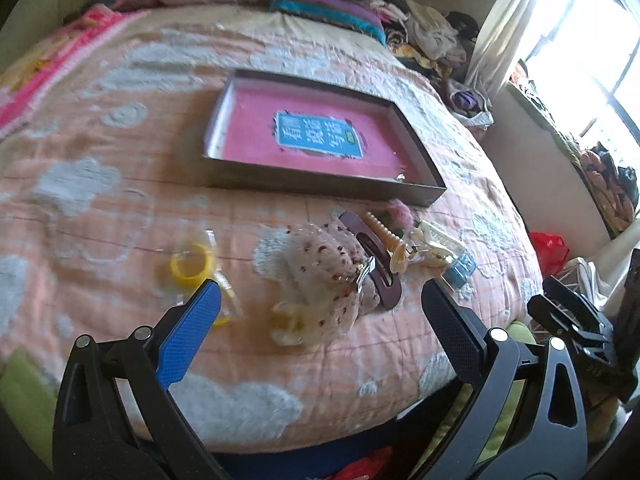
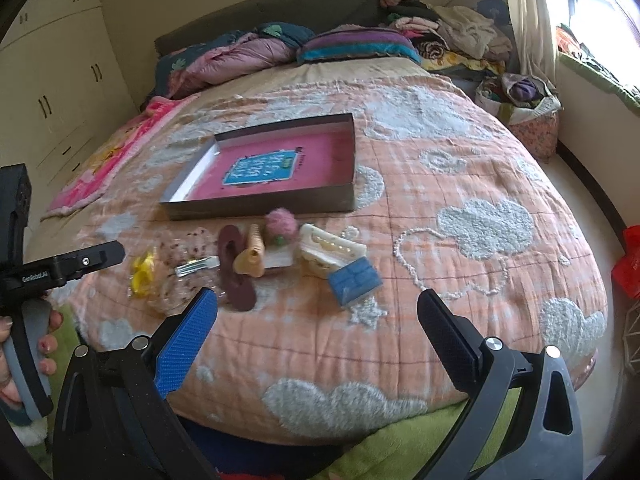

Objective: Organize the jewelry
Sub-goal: 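Grasp the lace bow with the left tool while the right grasps the blue clip, then carry the lace bow into the pink box while the right tool drops the blue clip there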

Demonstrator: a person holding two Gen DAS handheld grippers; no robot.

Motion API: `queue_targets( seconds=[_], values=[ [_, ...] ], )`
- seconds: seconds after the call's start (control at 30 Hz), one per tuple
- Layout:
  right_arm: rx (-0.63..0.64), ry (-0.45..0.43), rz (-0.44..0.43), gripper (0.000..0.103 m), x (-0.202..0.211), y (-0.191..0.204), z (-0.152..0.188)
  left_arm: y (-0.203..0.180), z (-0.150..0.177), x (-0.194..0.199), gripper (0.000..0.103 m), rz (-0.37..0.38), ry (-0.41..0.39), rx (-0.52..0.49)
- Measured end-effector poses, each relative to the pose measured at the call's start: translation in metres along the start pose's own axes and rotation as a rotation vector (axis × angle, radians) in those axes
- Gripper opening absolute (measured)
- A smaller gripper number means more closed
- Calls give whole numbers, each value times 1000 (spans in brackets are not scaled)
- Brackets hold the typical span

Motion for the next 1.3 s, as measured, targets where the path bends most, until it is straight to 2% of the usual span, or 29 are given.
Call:
queue_targets(
  seconds=[0.07, 0.23, 0.43, 0.5, 0.53, 0.57, 0.6, 0.7, 0.83, 0.9, 1.0, 1.07, 1.1, 1.3],
  values=[
    [1, 18, 8, 99, -11, -7, -2, -7, -5, -13, 94, 24, 10, -18],
    [18, 78, 50, 99, -43, -21, -2, -3, -11, -39, 91, 13, 42, 3],
    [45, 133, 56, 99, -80, -29, -1, 5, -10, -55, 59, 25, 60, 10],
    [54, 141, 58, 99, -86, -27, -2, 6, -11, -56, 41, 35, 57, 13],
    [58, 142, 54, 99, -89, -27, -3, 5, -12, -55, 35, 46, 52, 5],
    [62, 144, 57, 99, -93, -28, -3, 4, -14, -55, 22, 53, 49, 5],
    [64, 146, 58, 99, -95, -27, -4, 3, -14, -54, 13, 61, 49, 4],
    [56, 155, 40, 99, -103, -29, -7, -3, -20, -49, 1, 91, 25, -14],
    [61, 147, 23, 98, -108, -29, -11, -6, -30, -34, 0, 116, -12, -26],
    [61, 156, 19, 92, -110, -29, -10, -6, -38, -27, 0, 120, -28, -30],
    [64, 172, 17, 77, -116, -31, -9, -1, -55, -13, 0, 115, -64, -26],
    [66, 174, 11, 55, -118, -32, -9, 5, -68, -4, 0, 106, -91, -17],
    [67, 166, 11, 51, -117, -33, -10, 6, -73, -1, 0, 103, -100, -15],
    [44, 134, 15, 49, -105, -47, -10, 24, -104, 21, 0, 75, -162, 5]
  ],
)
Point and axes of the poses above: each gripper's, at about its wrist camera, not at the fingertips, and x roughly against the way its jaws point, y to its left, z to its underside, the point moved 10 cm from there along -x, roughly the way its jaws point, and after that the axes turned 10 degrees about y, right-handed, at the moved point
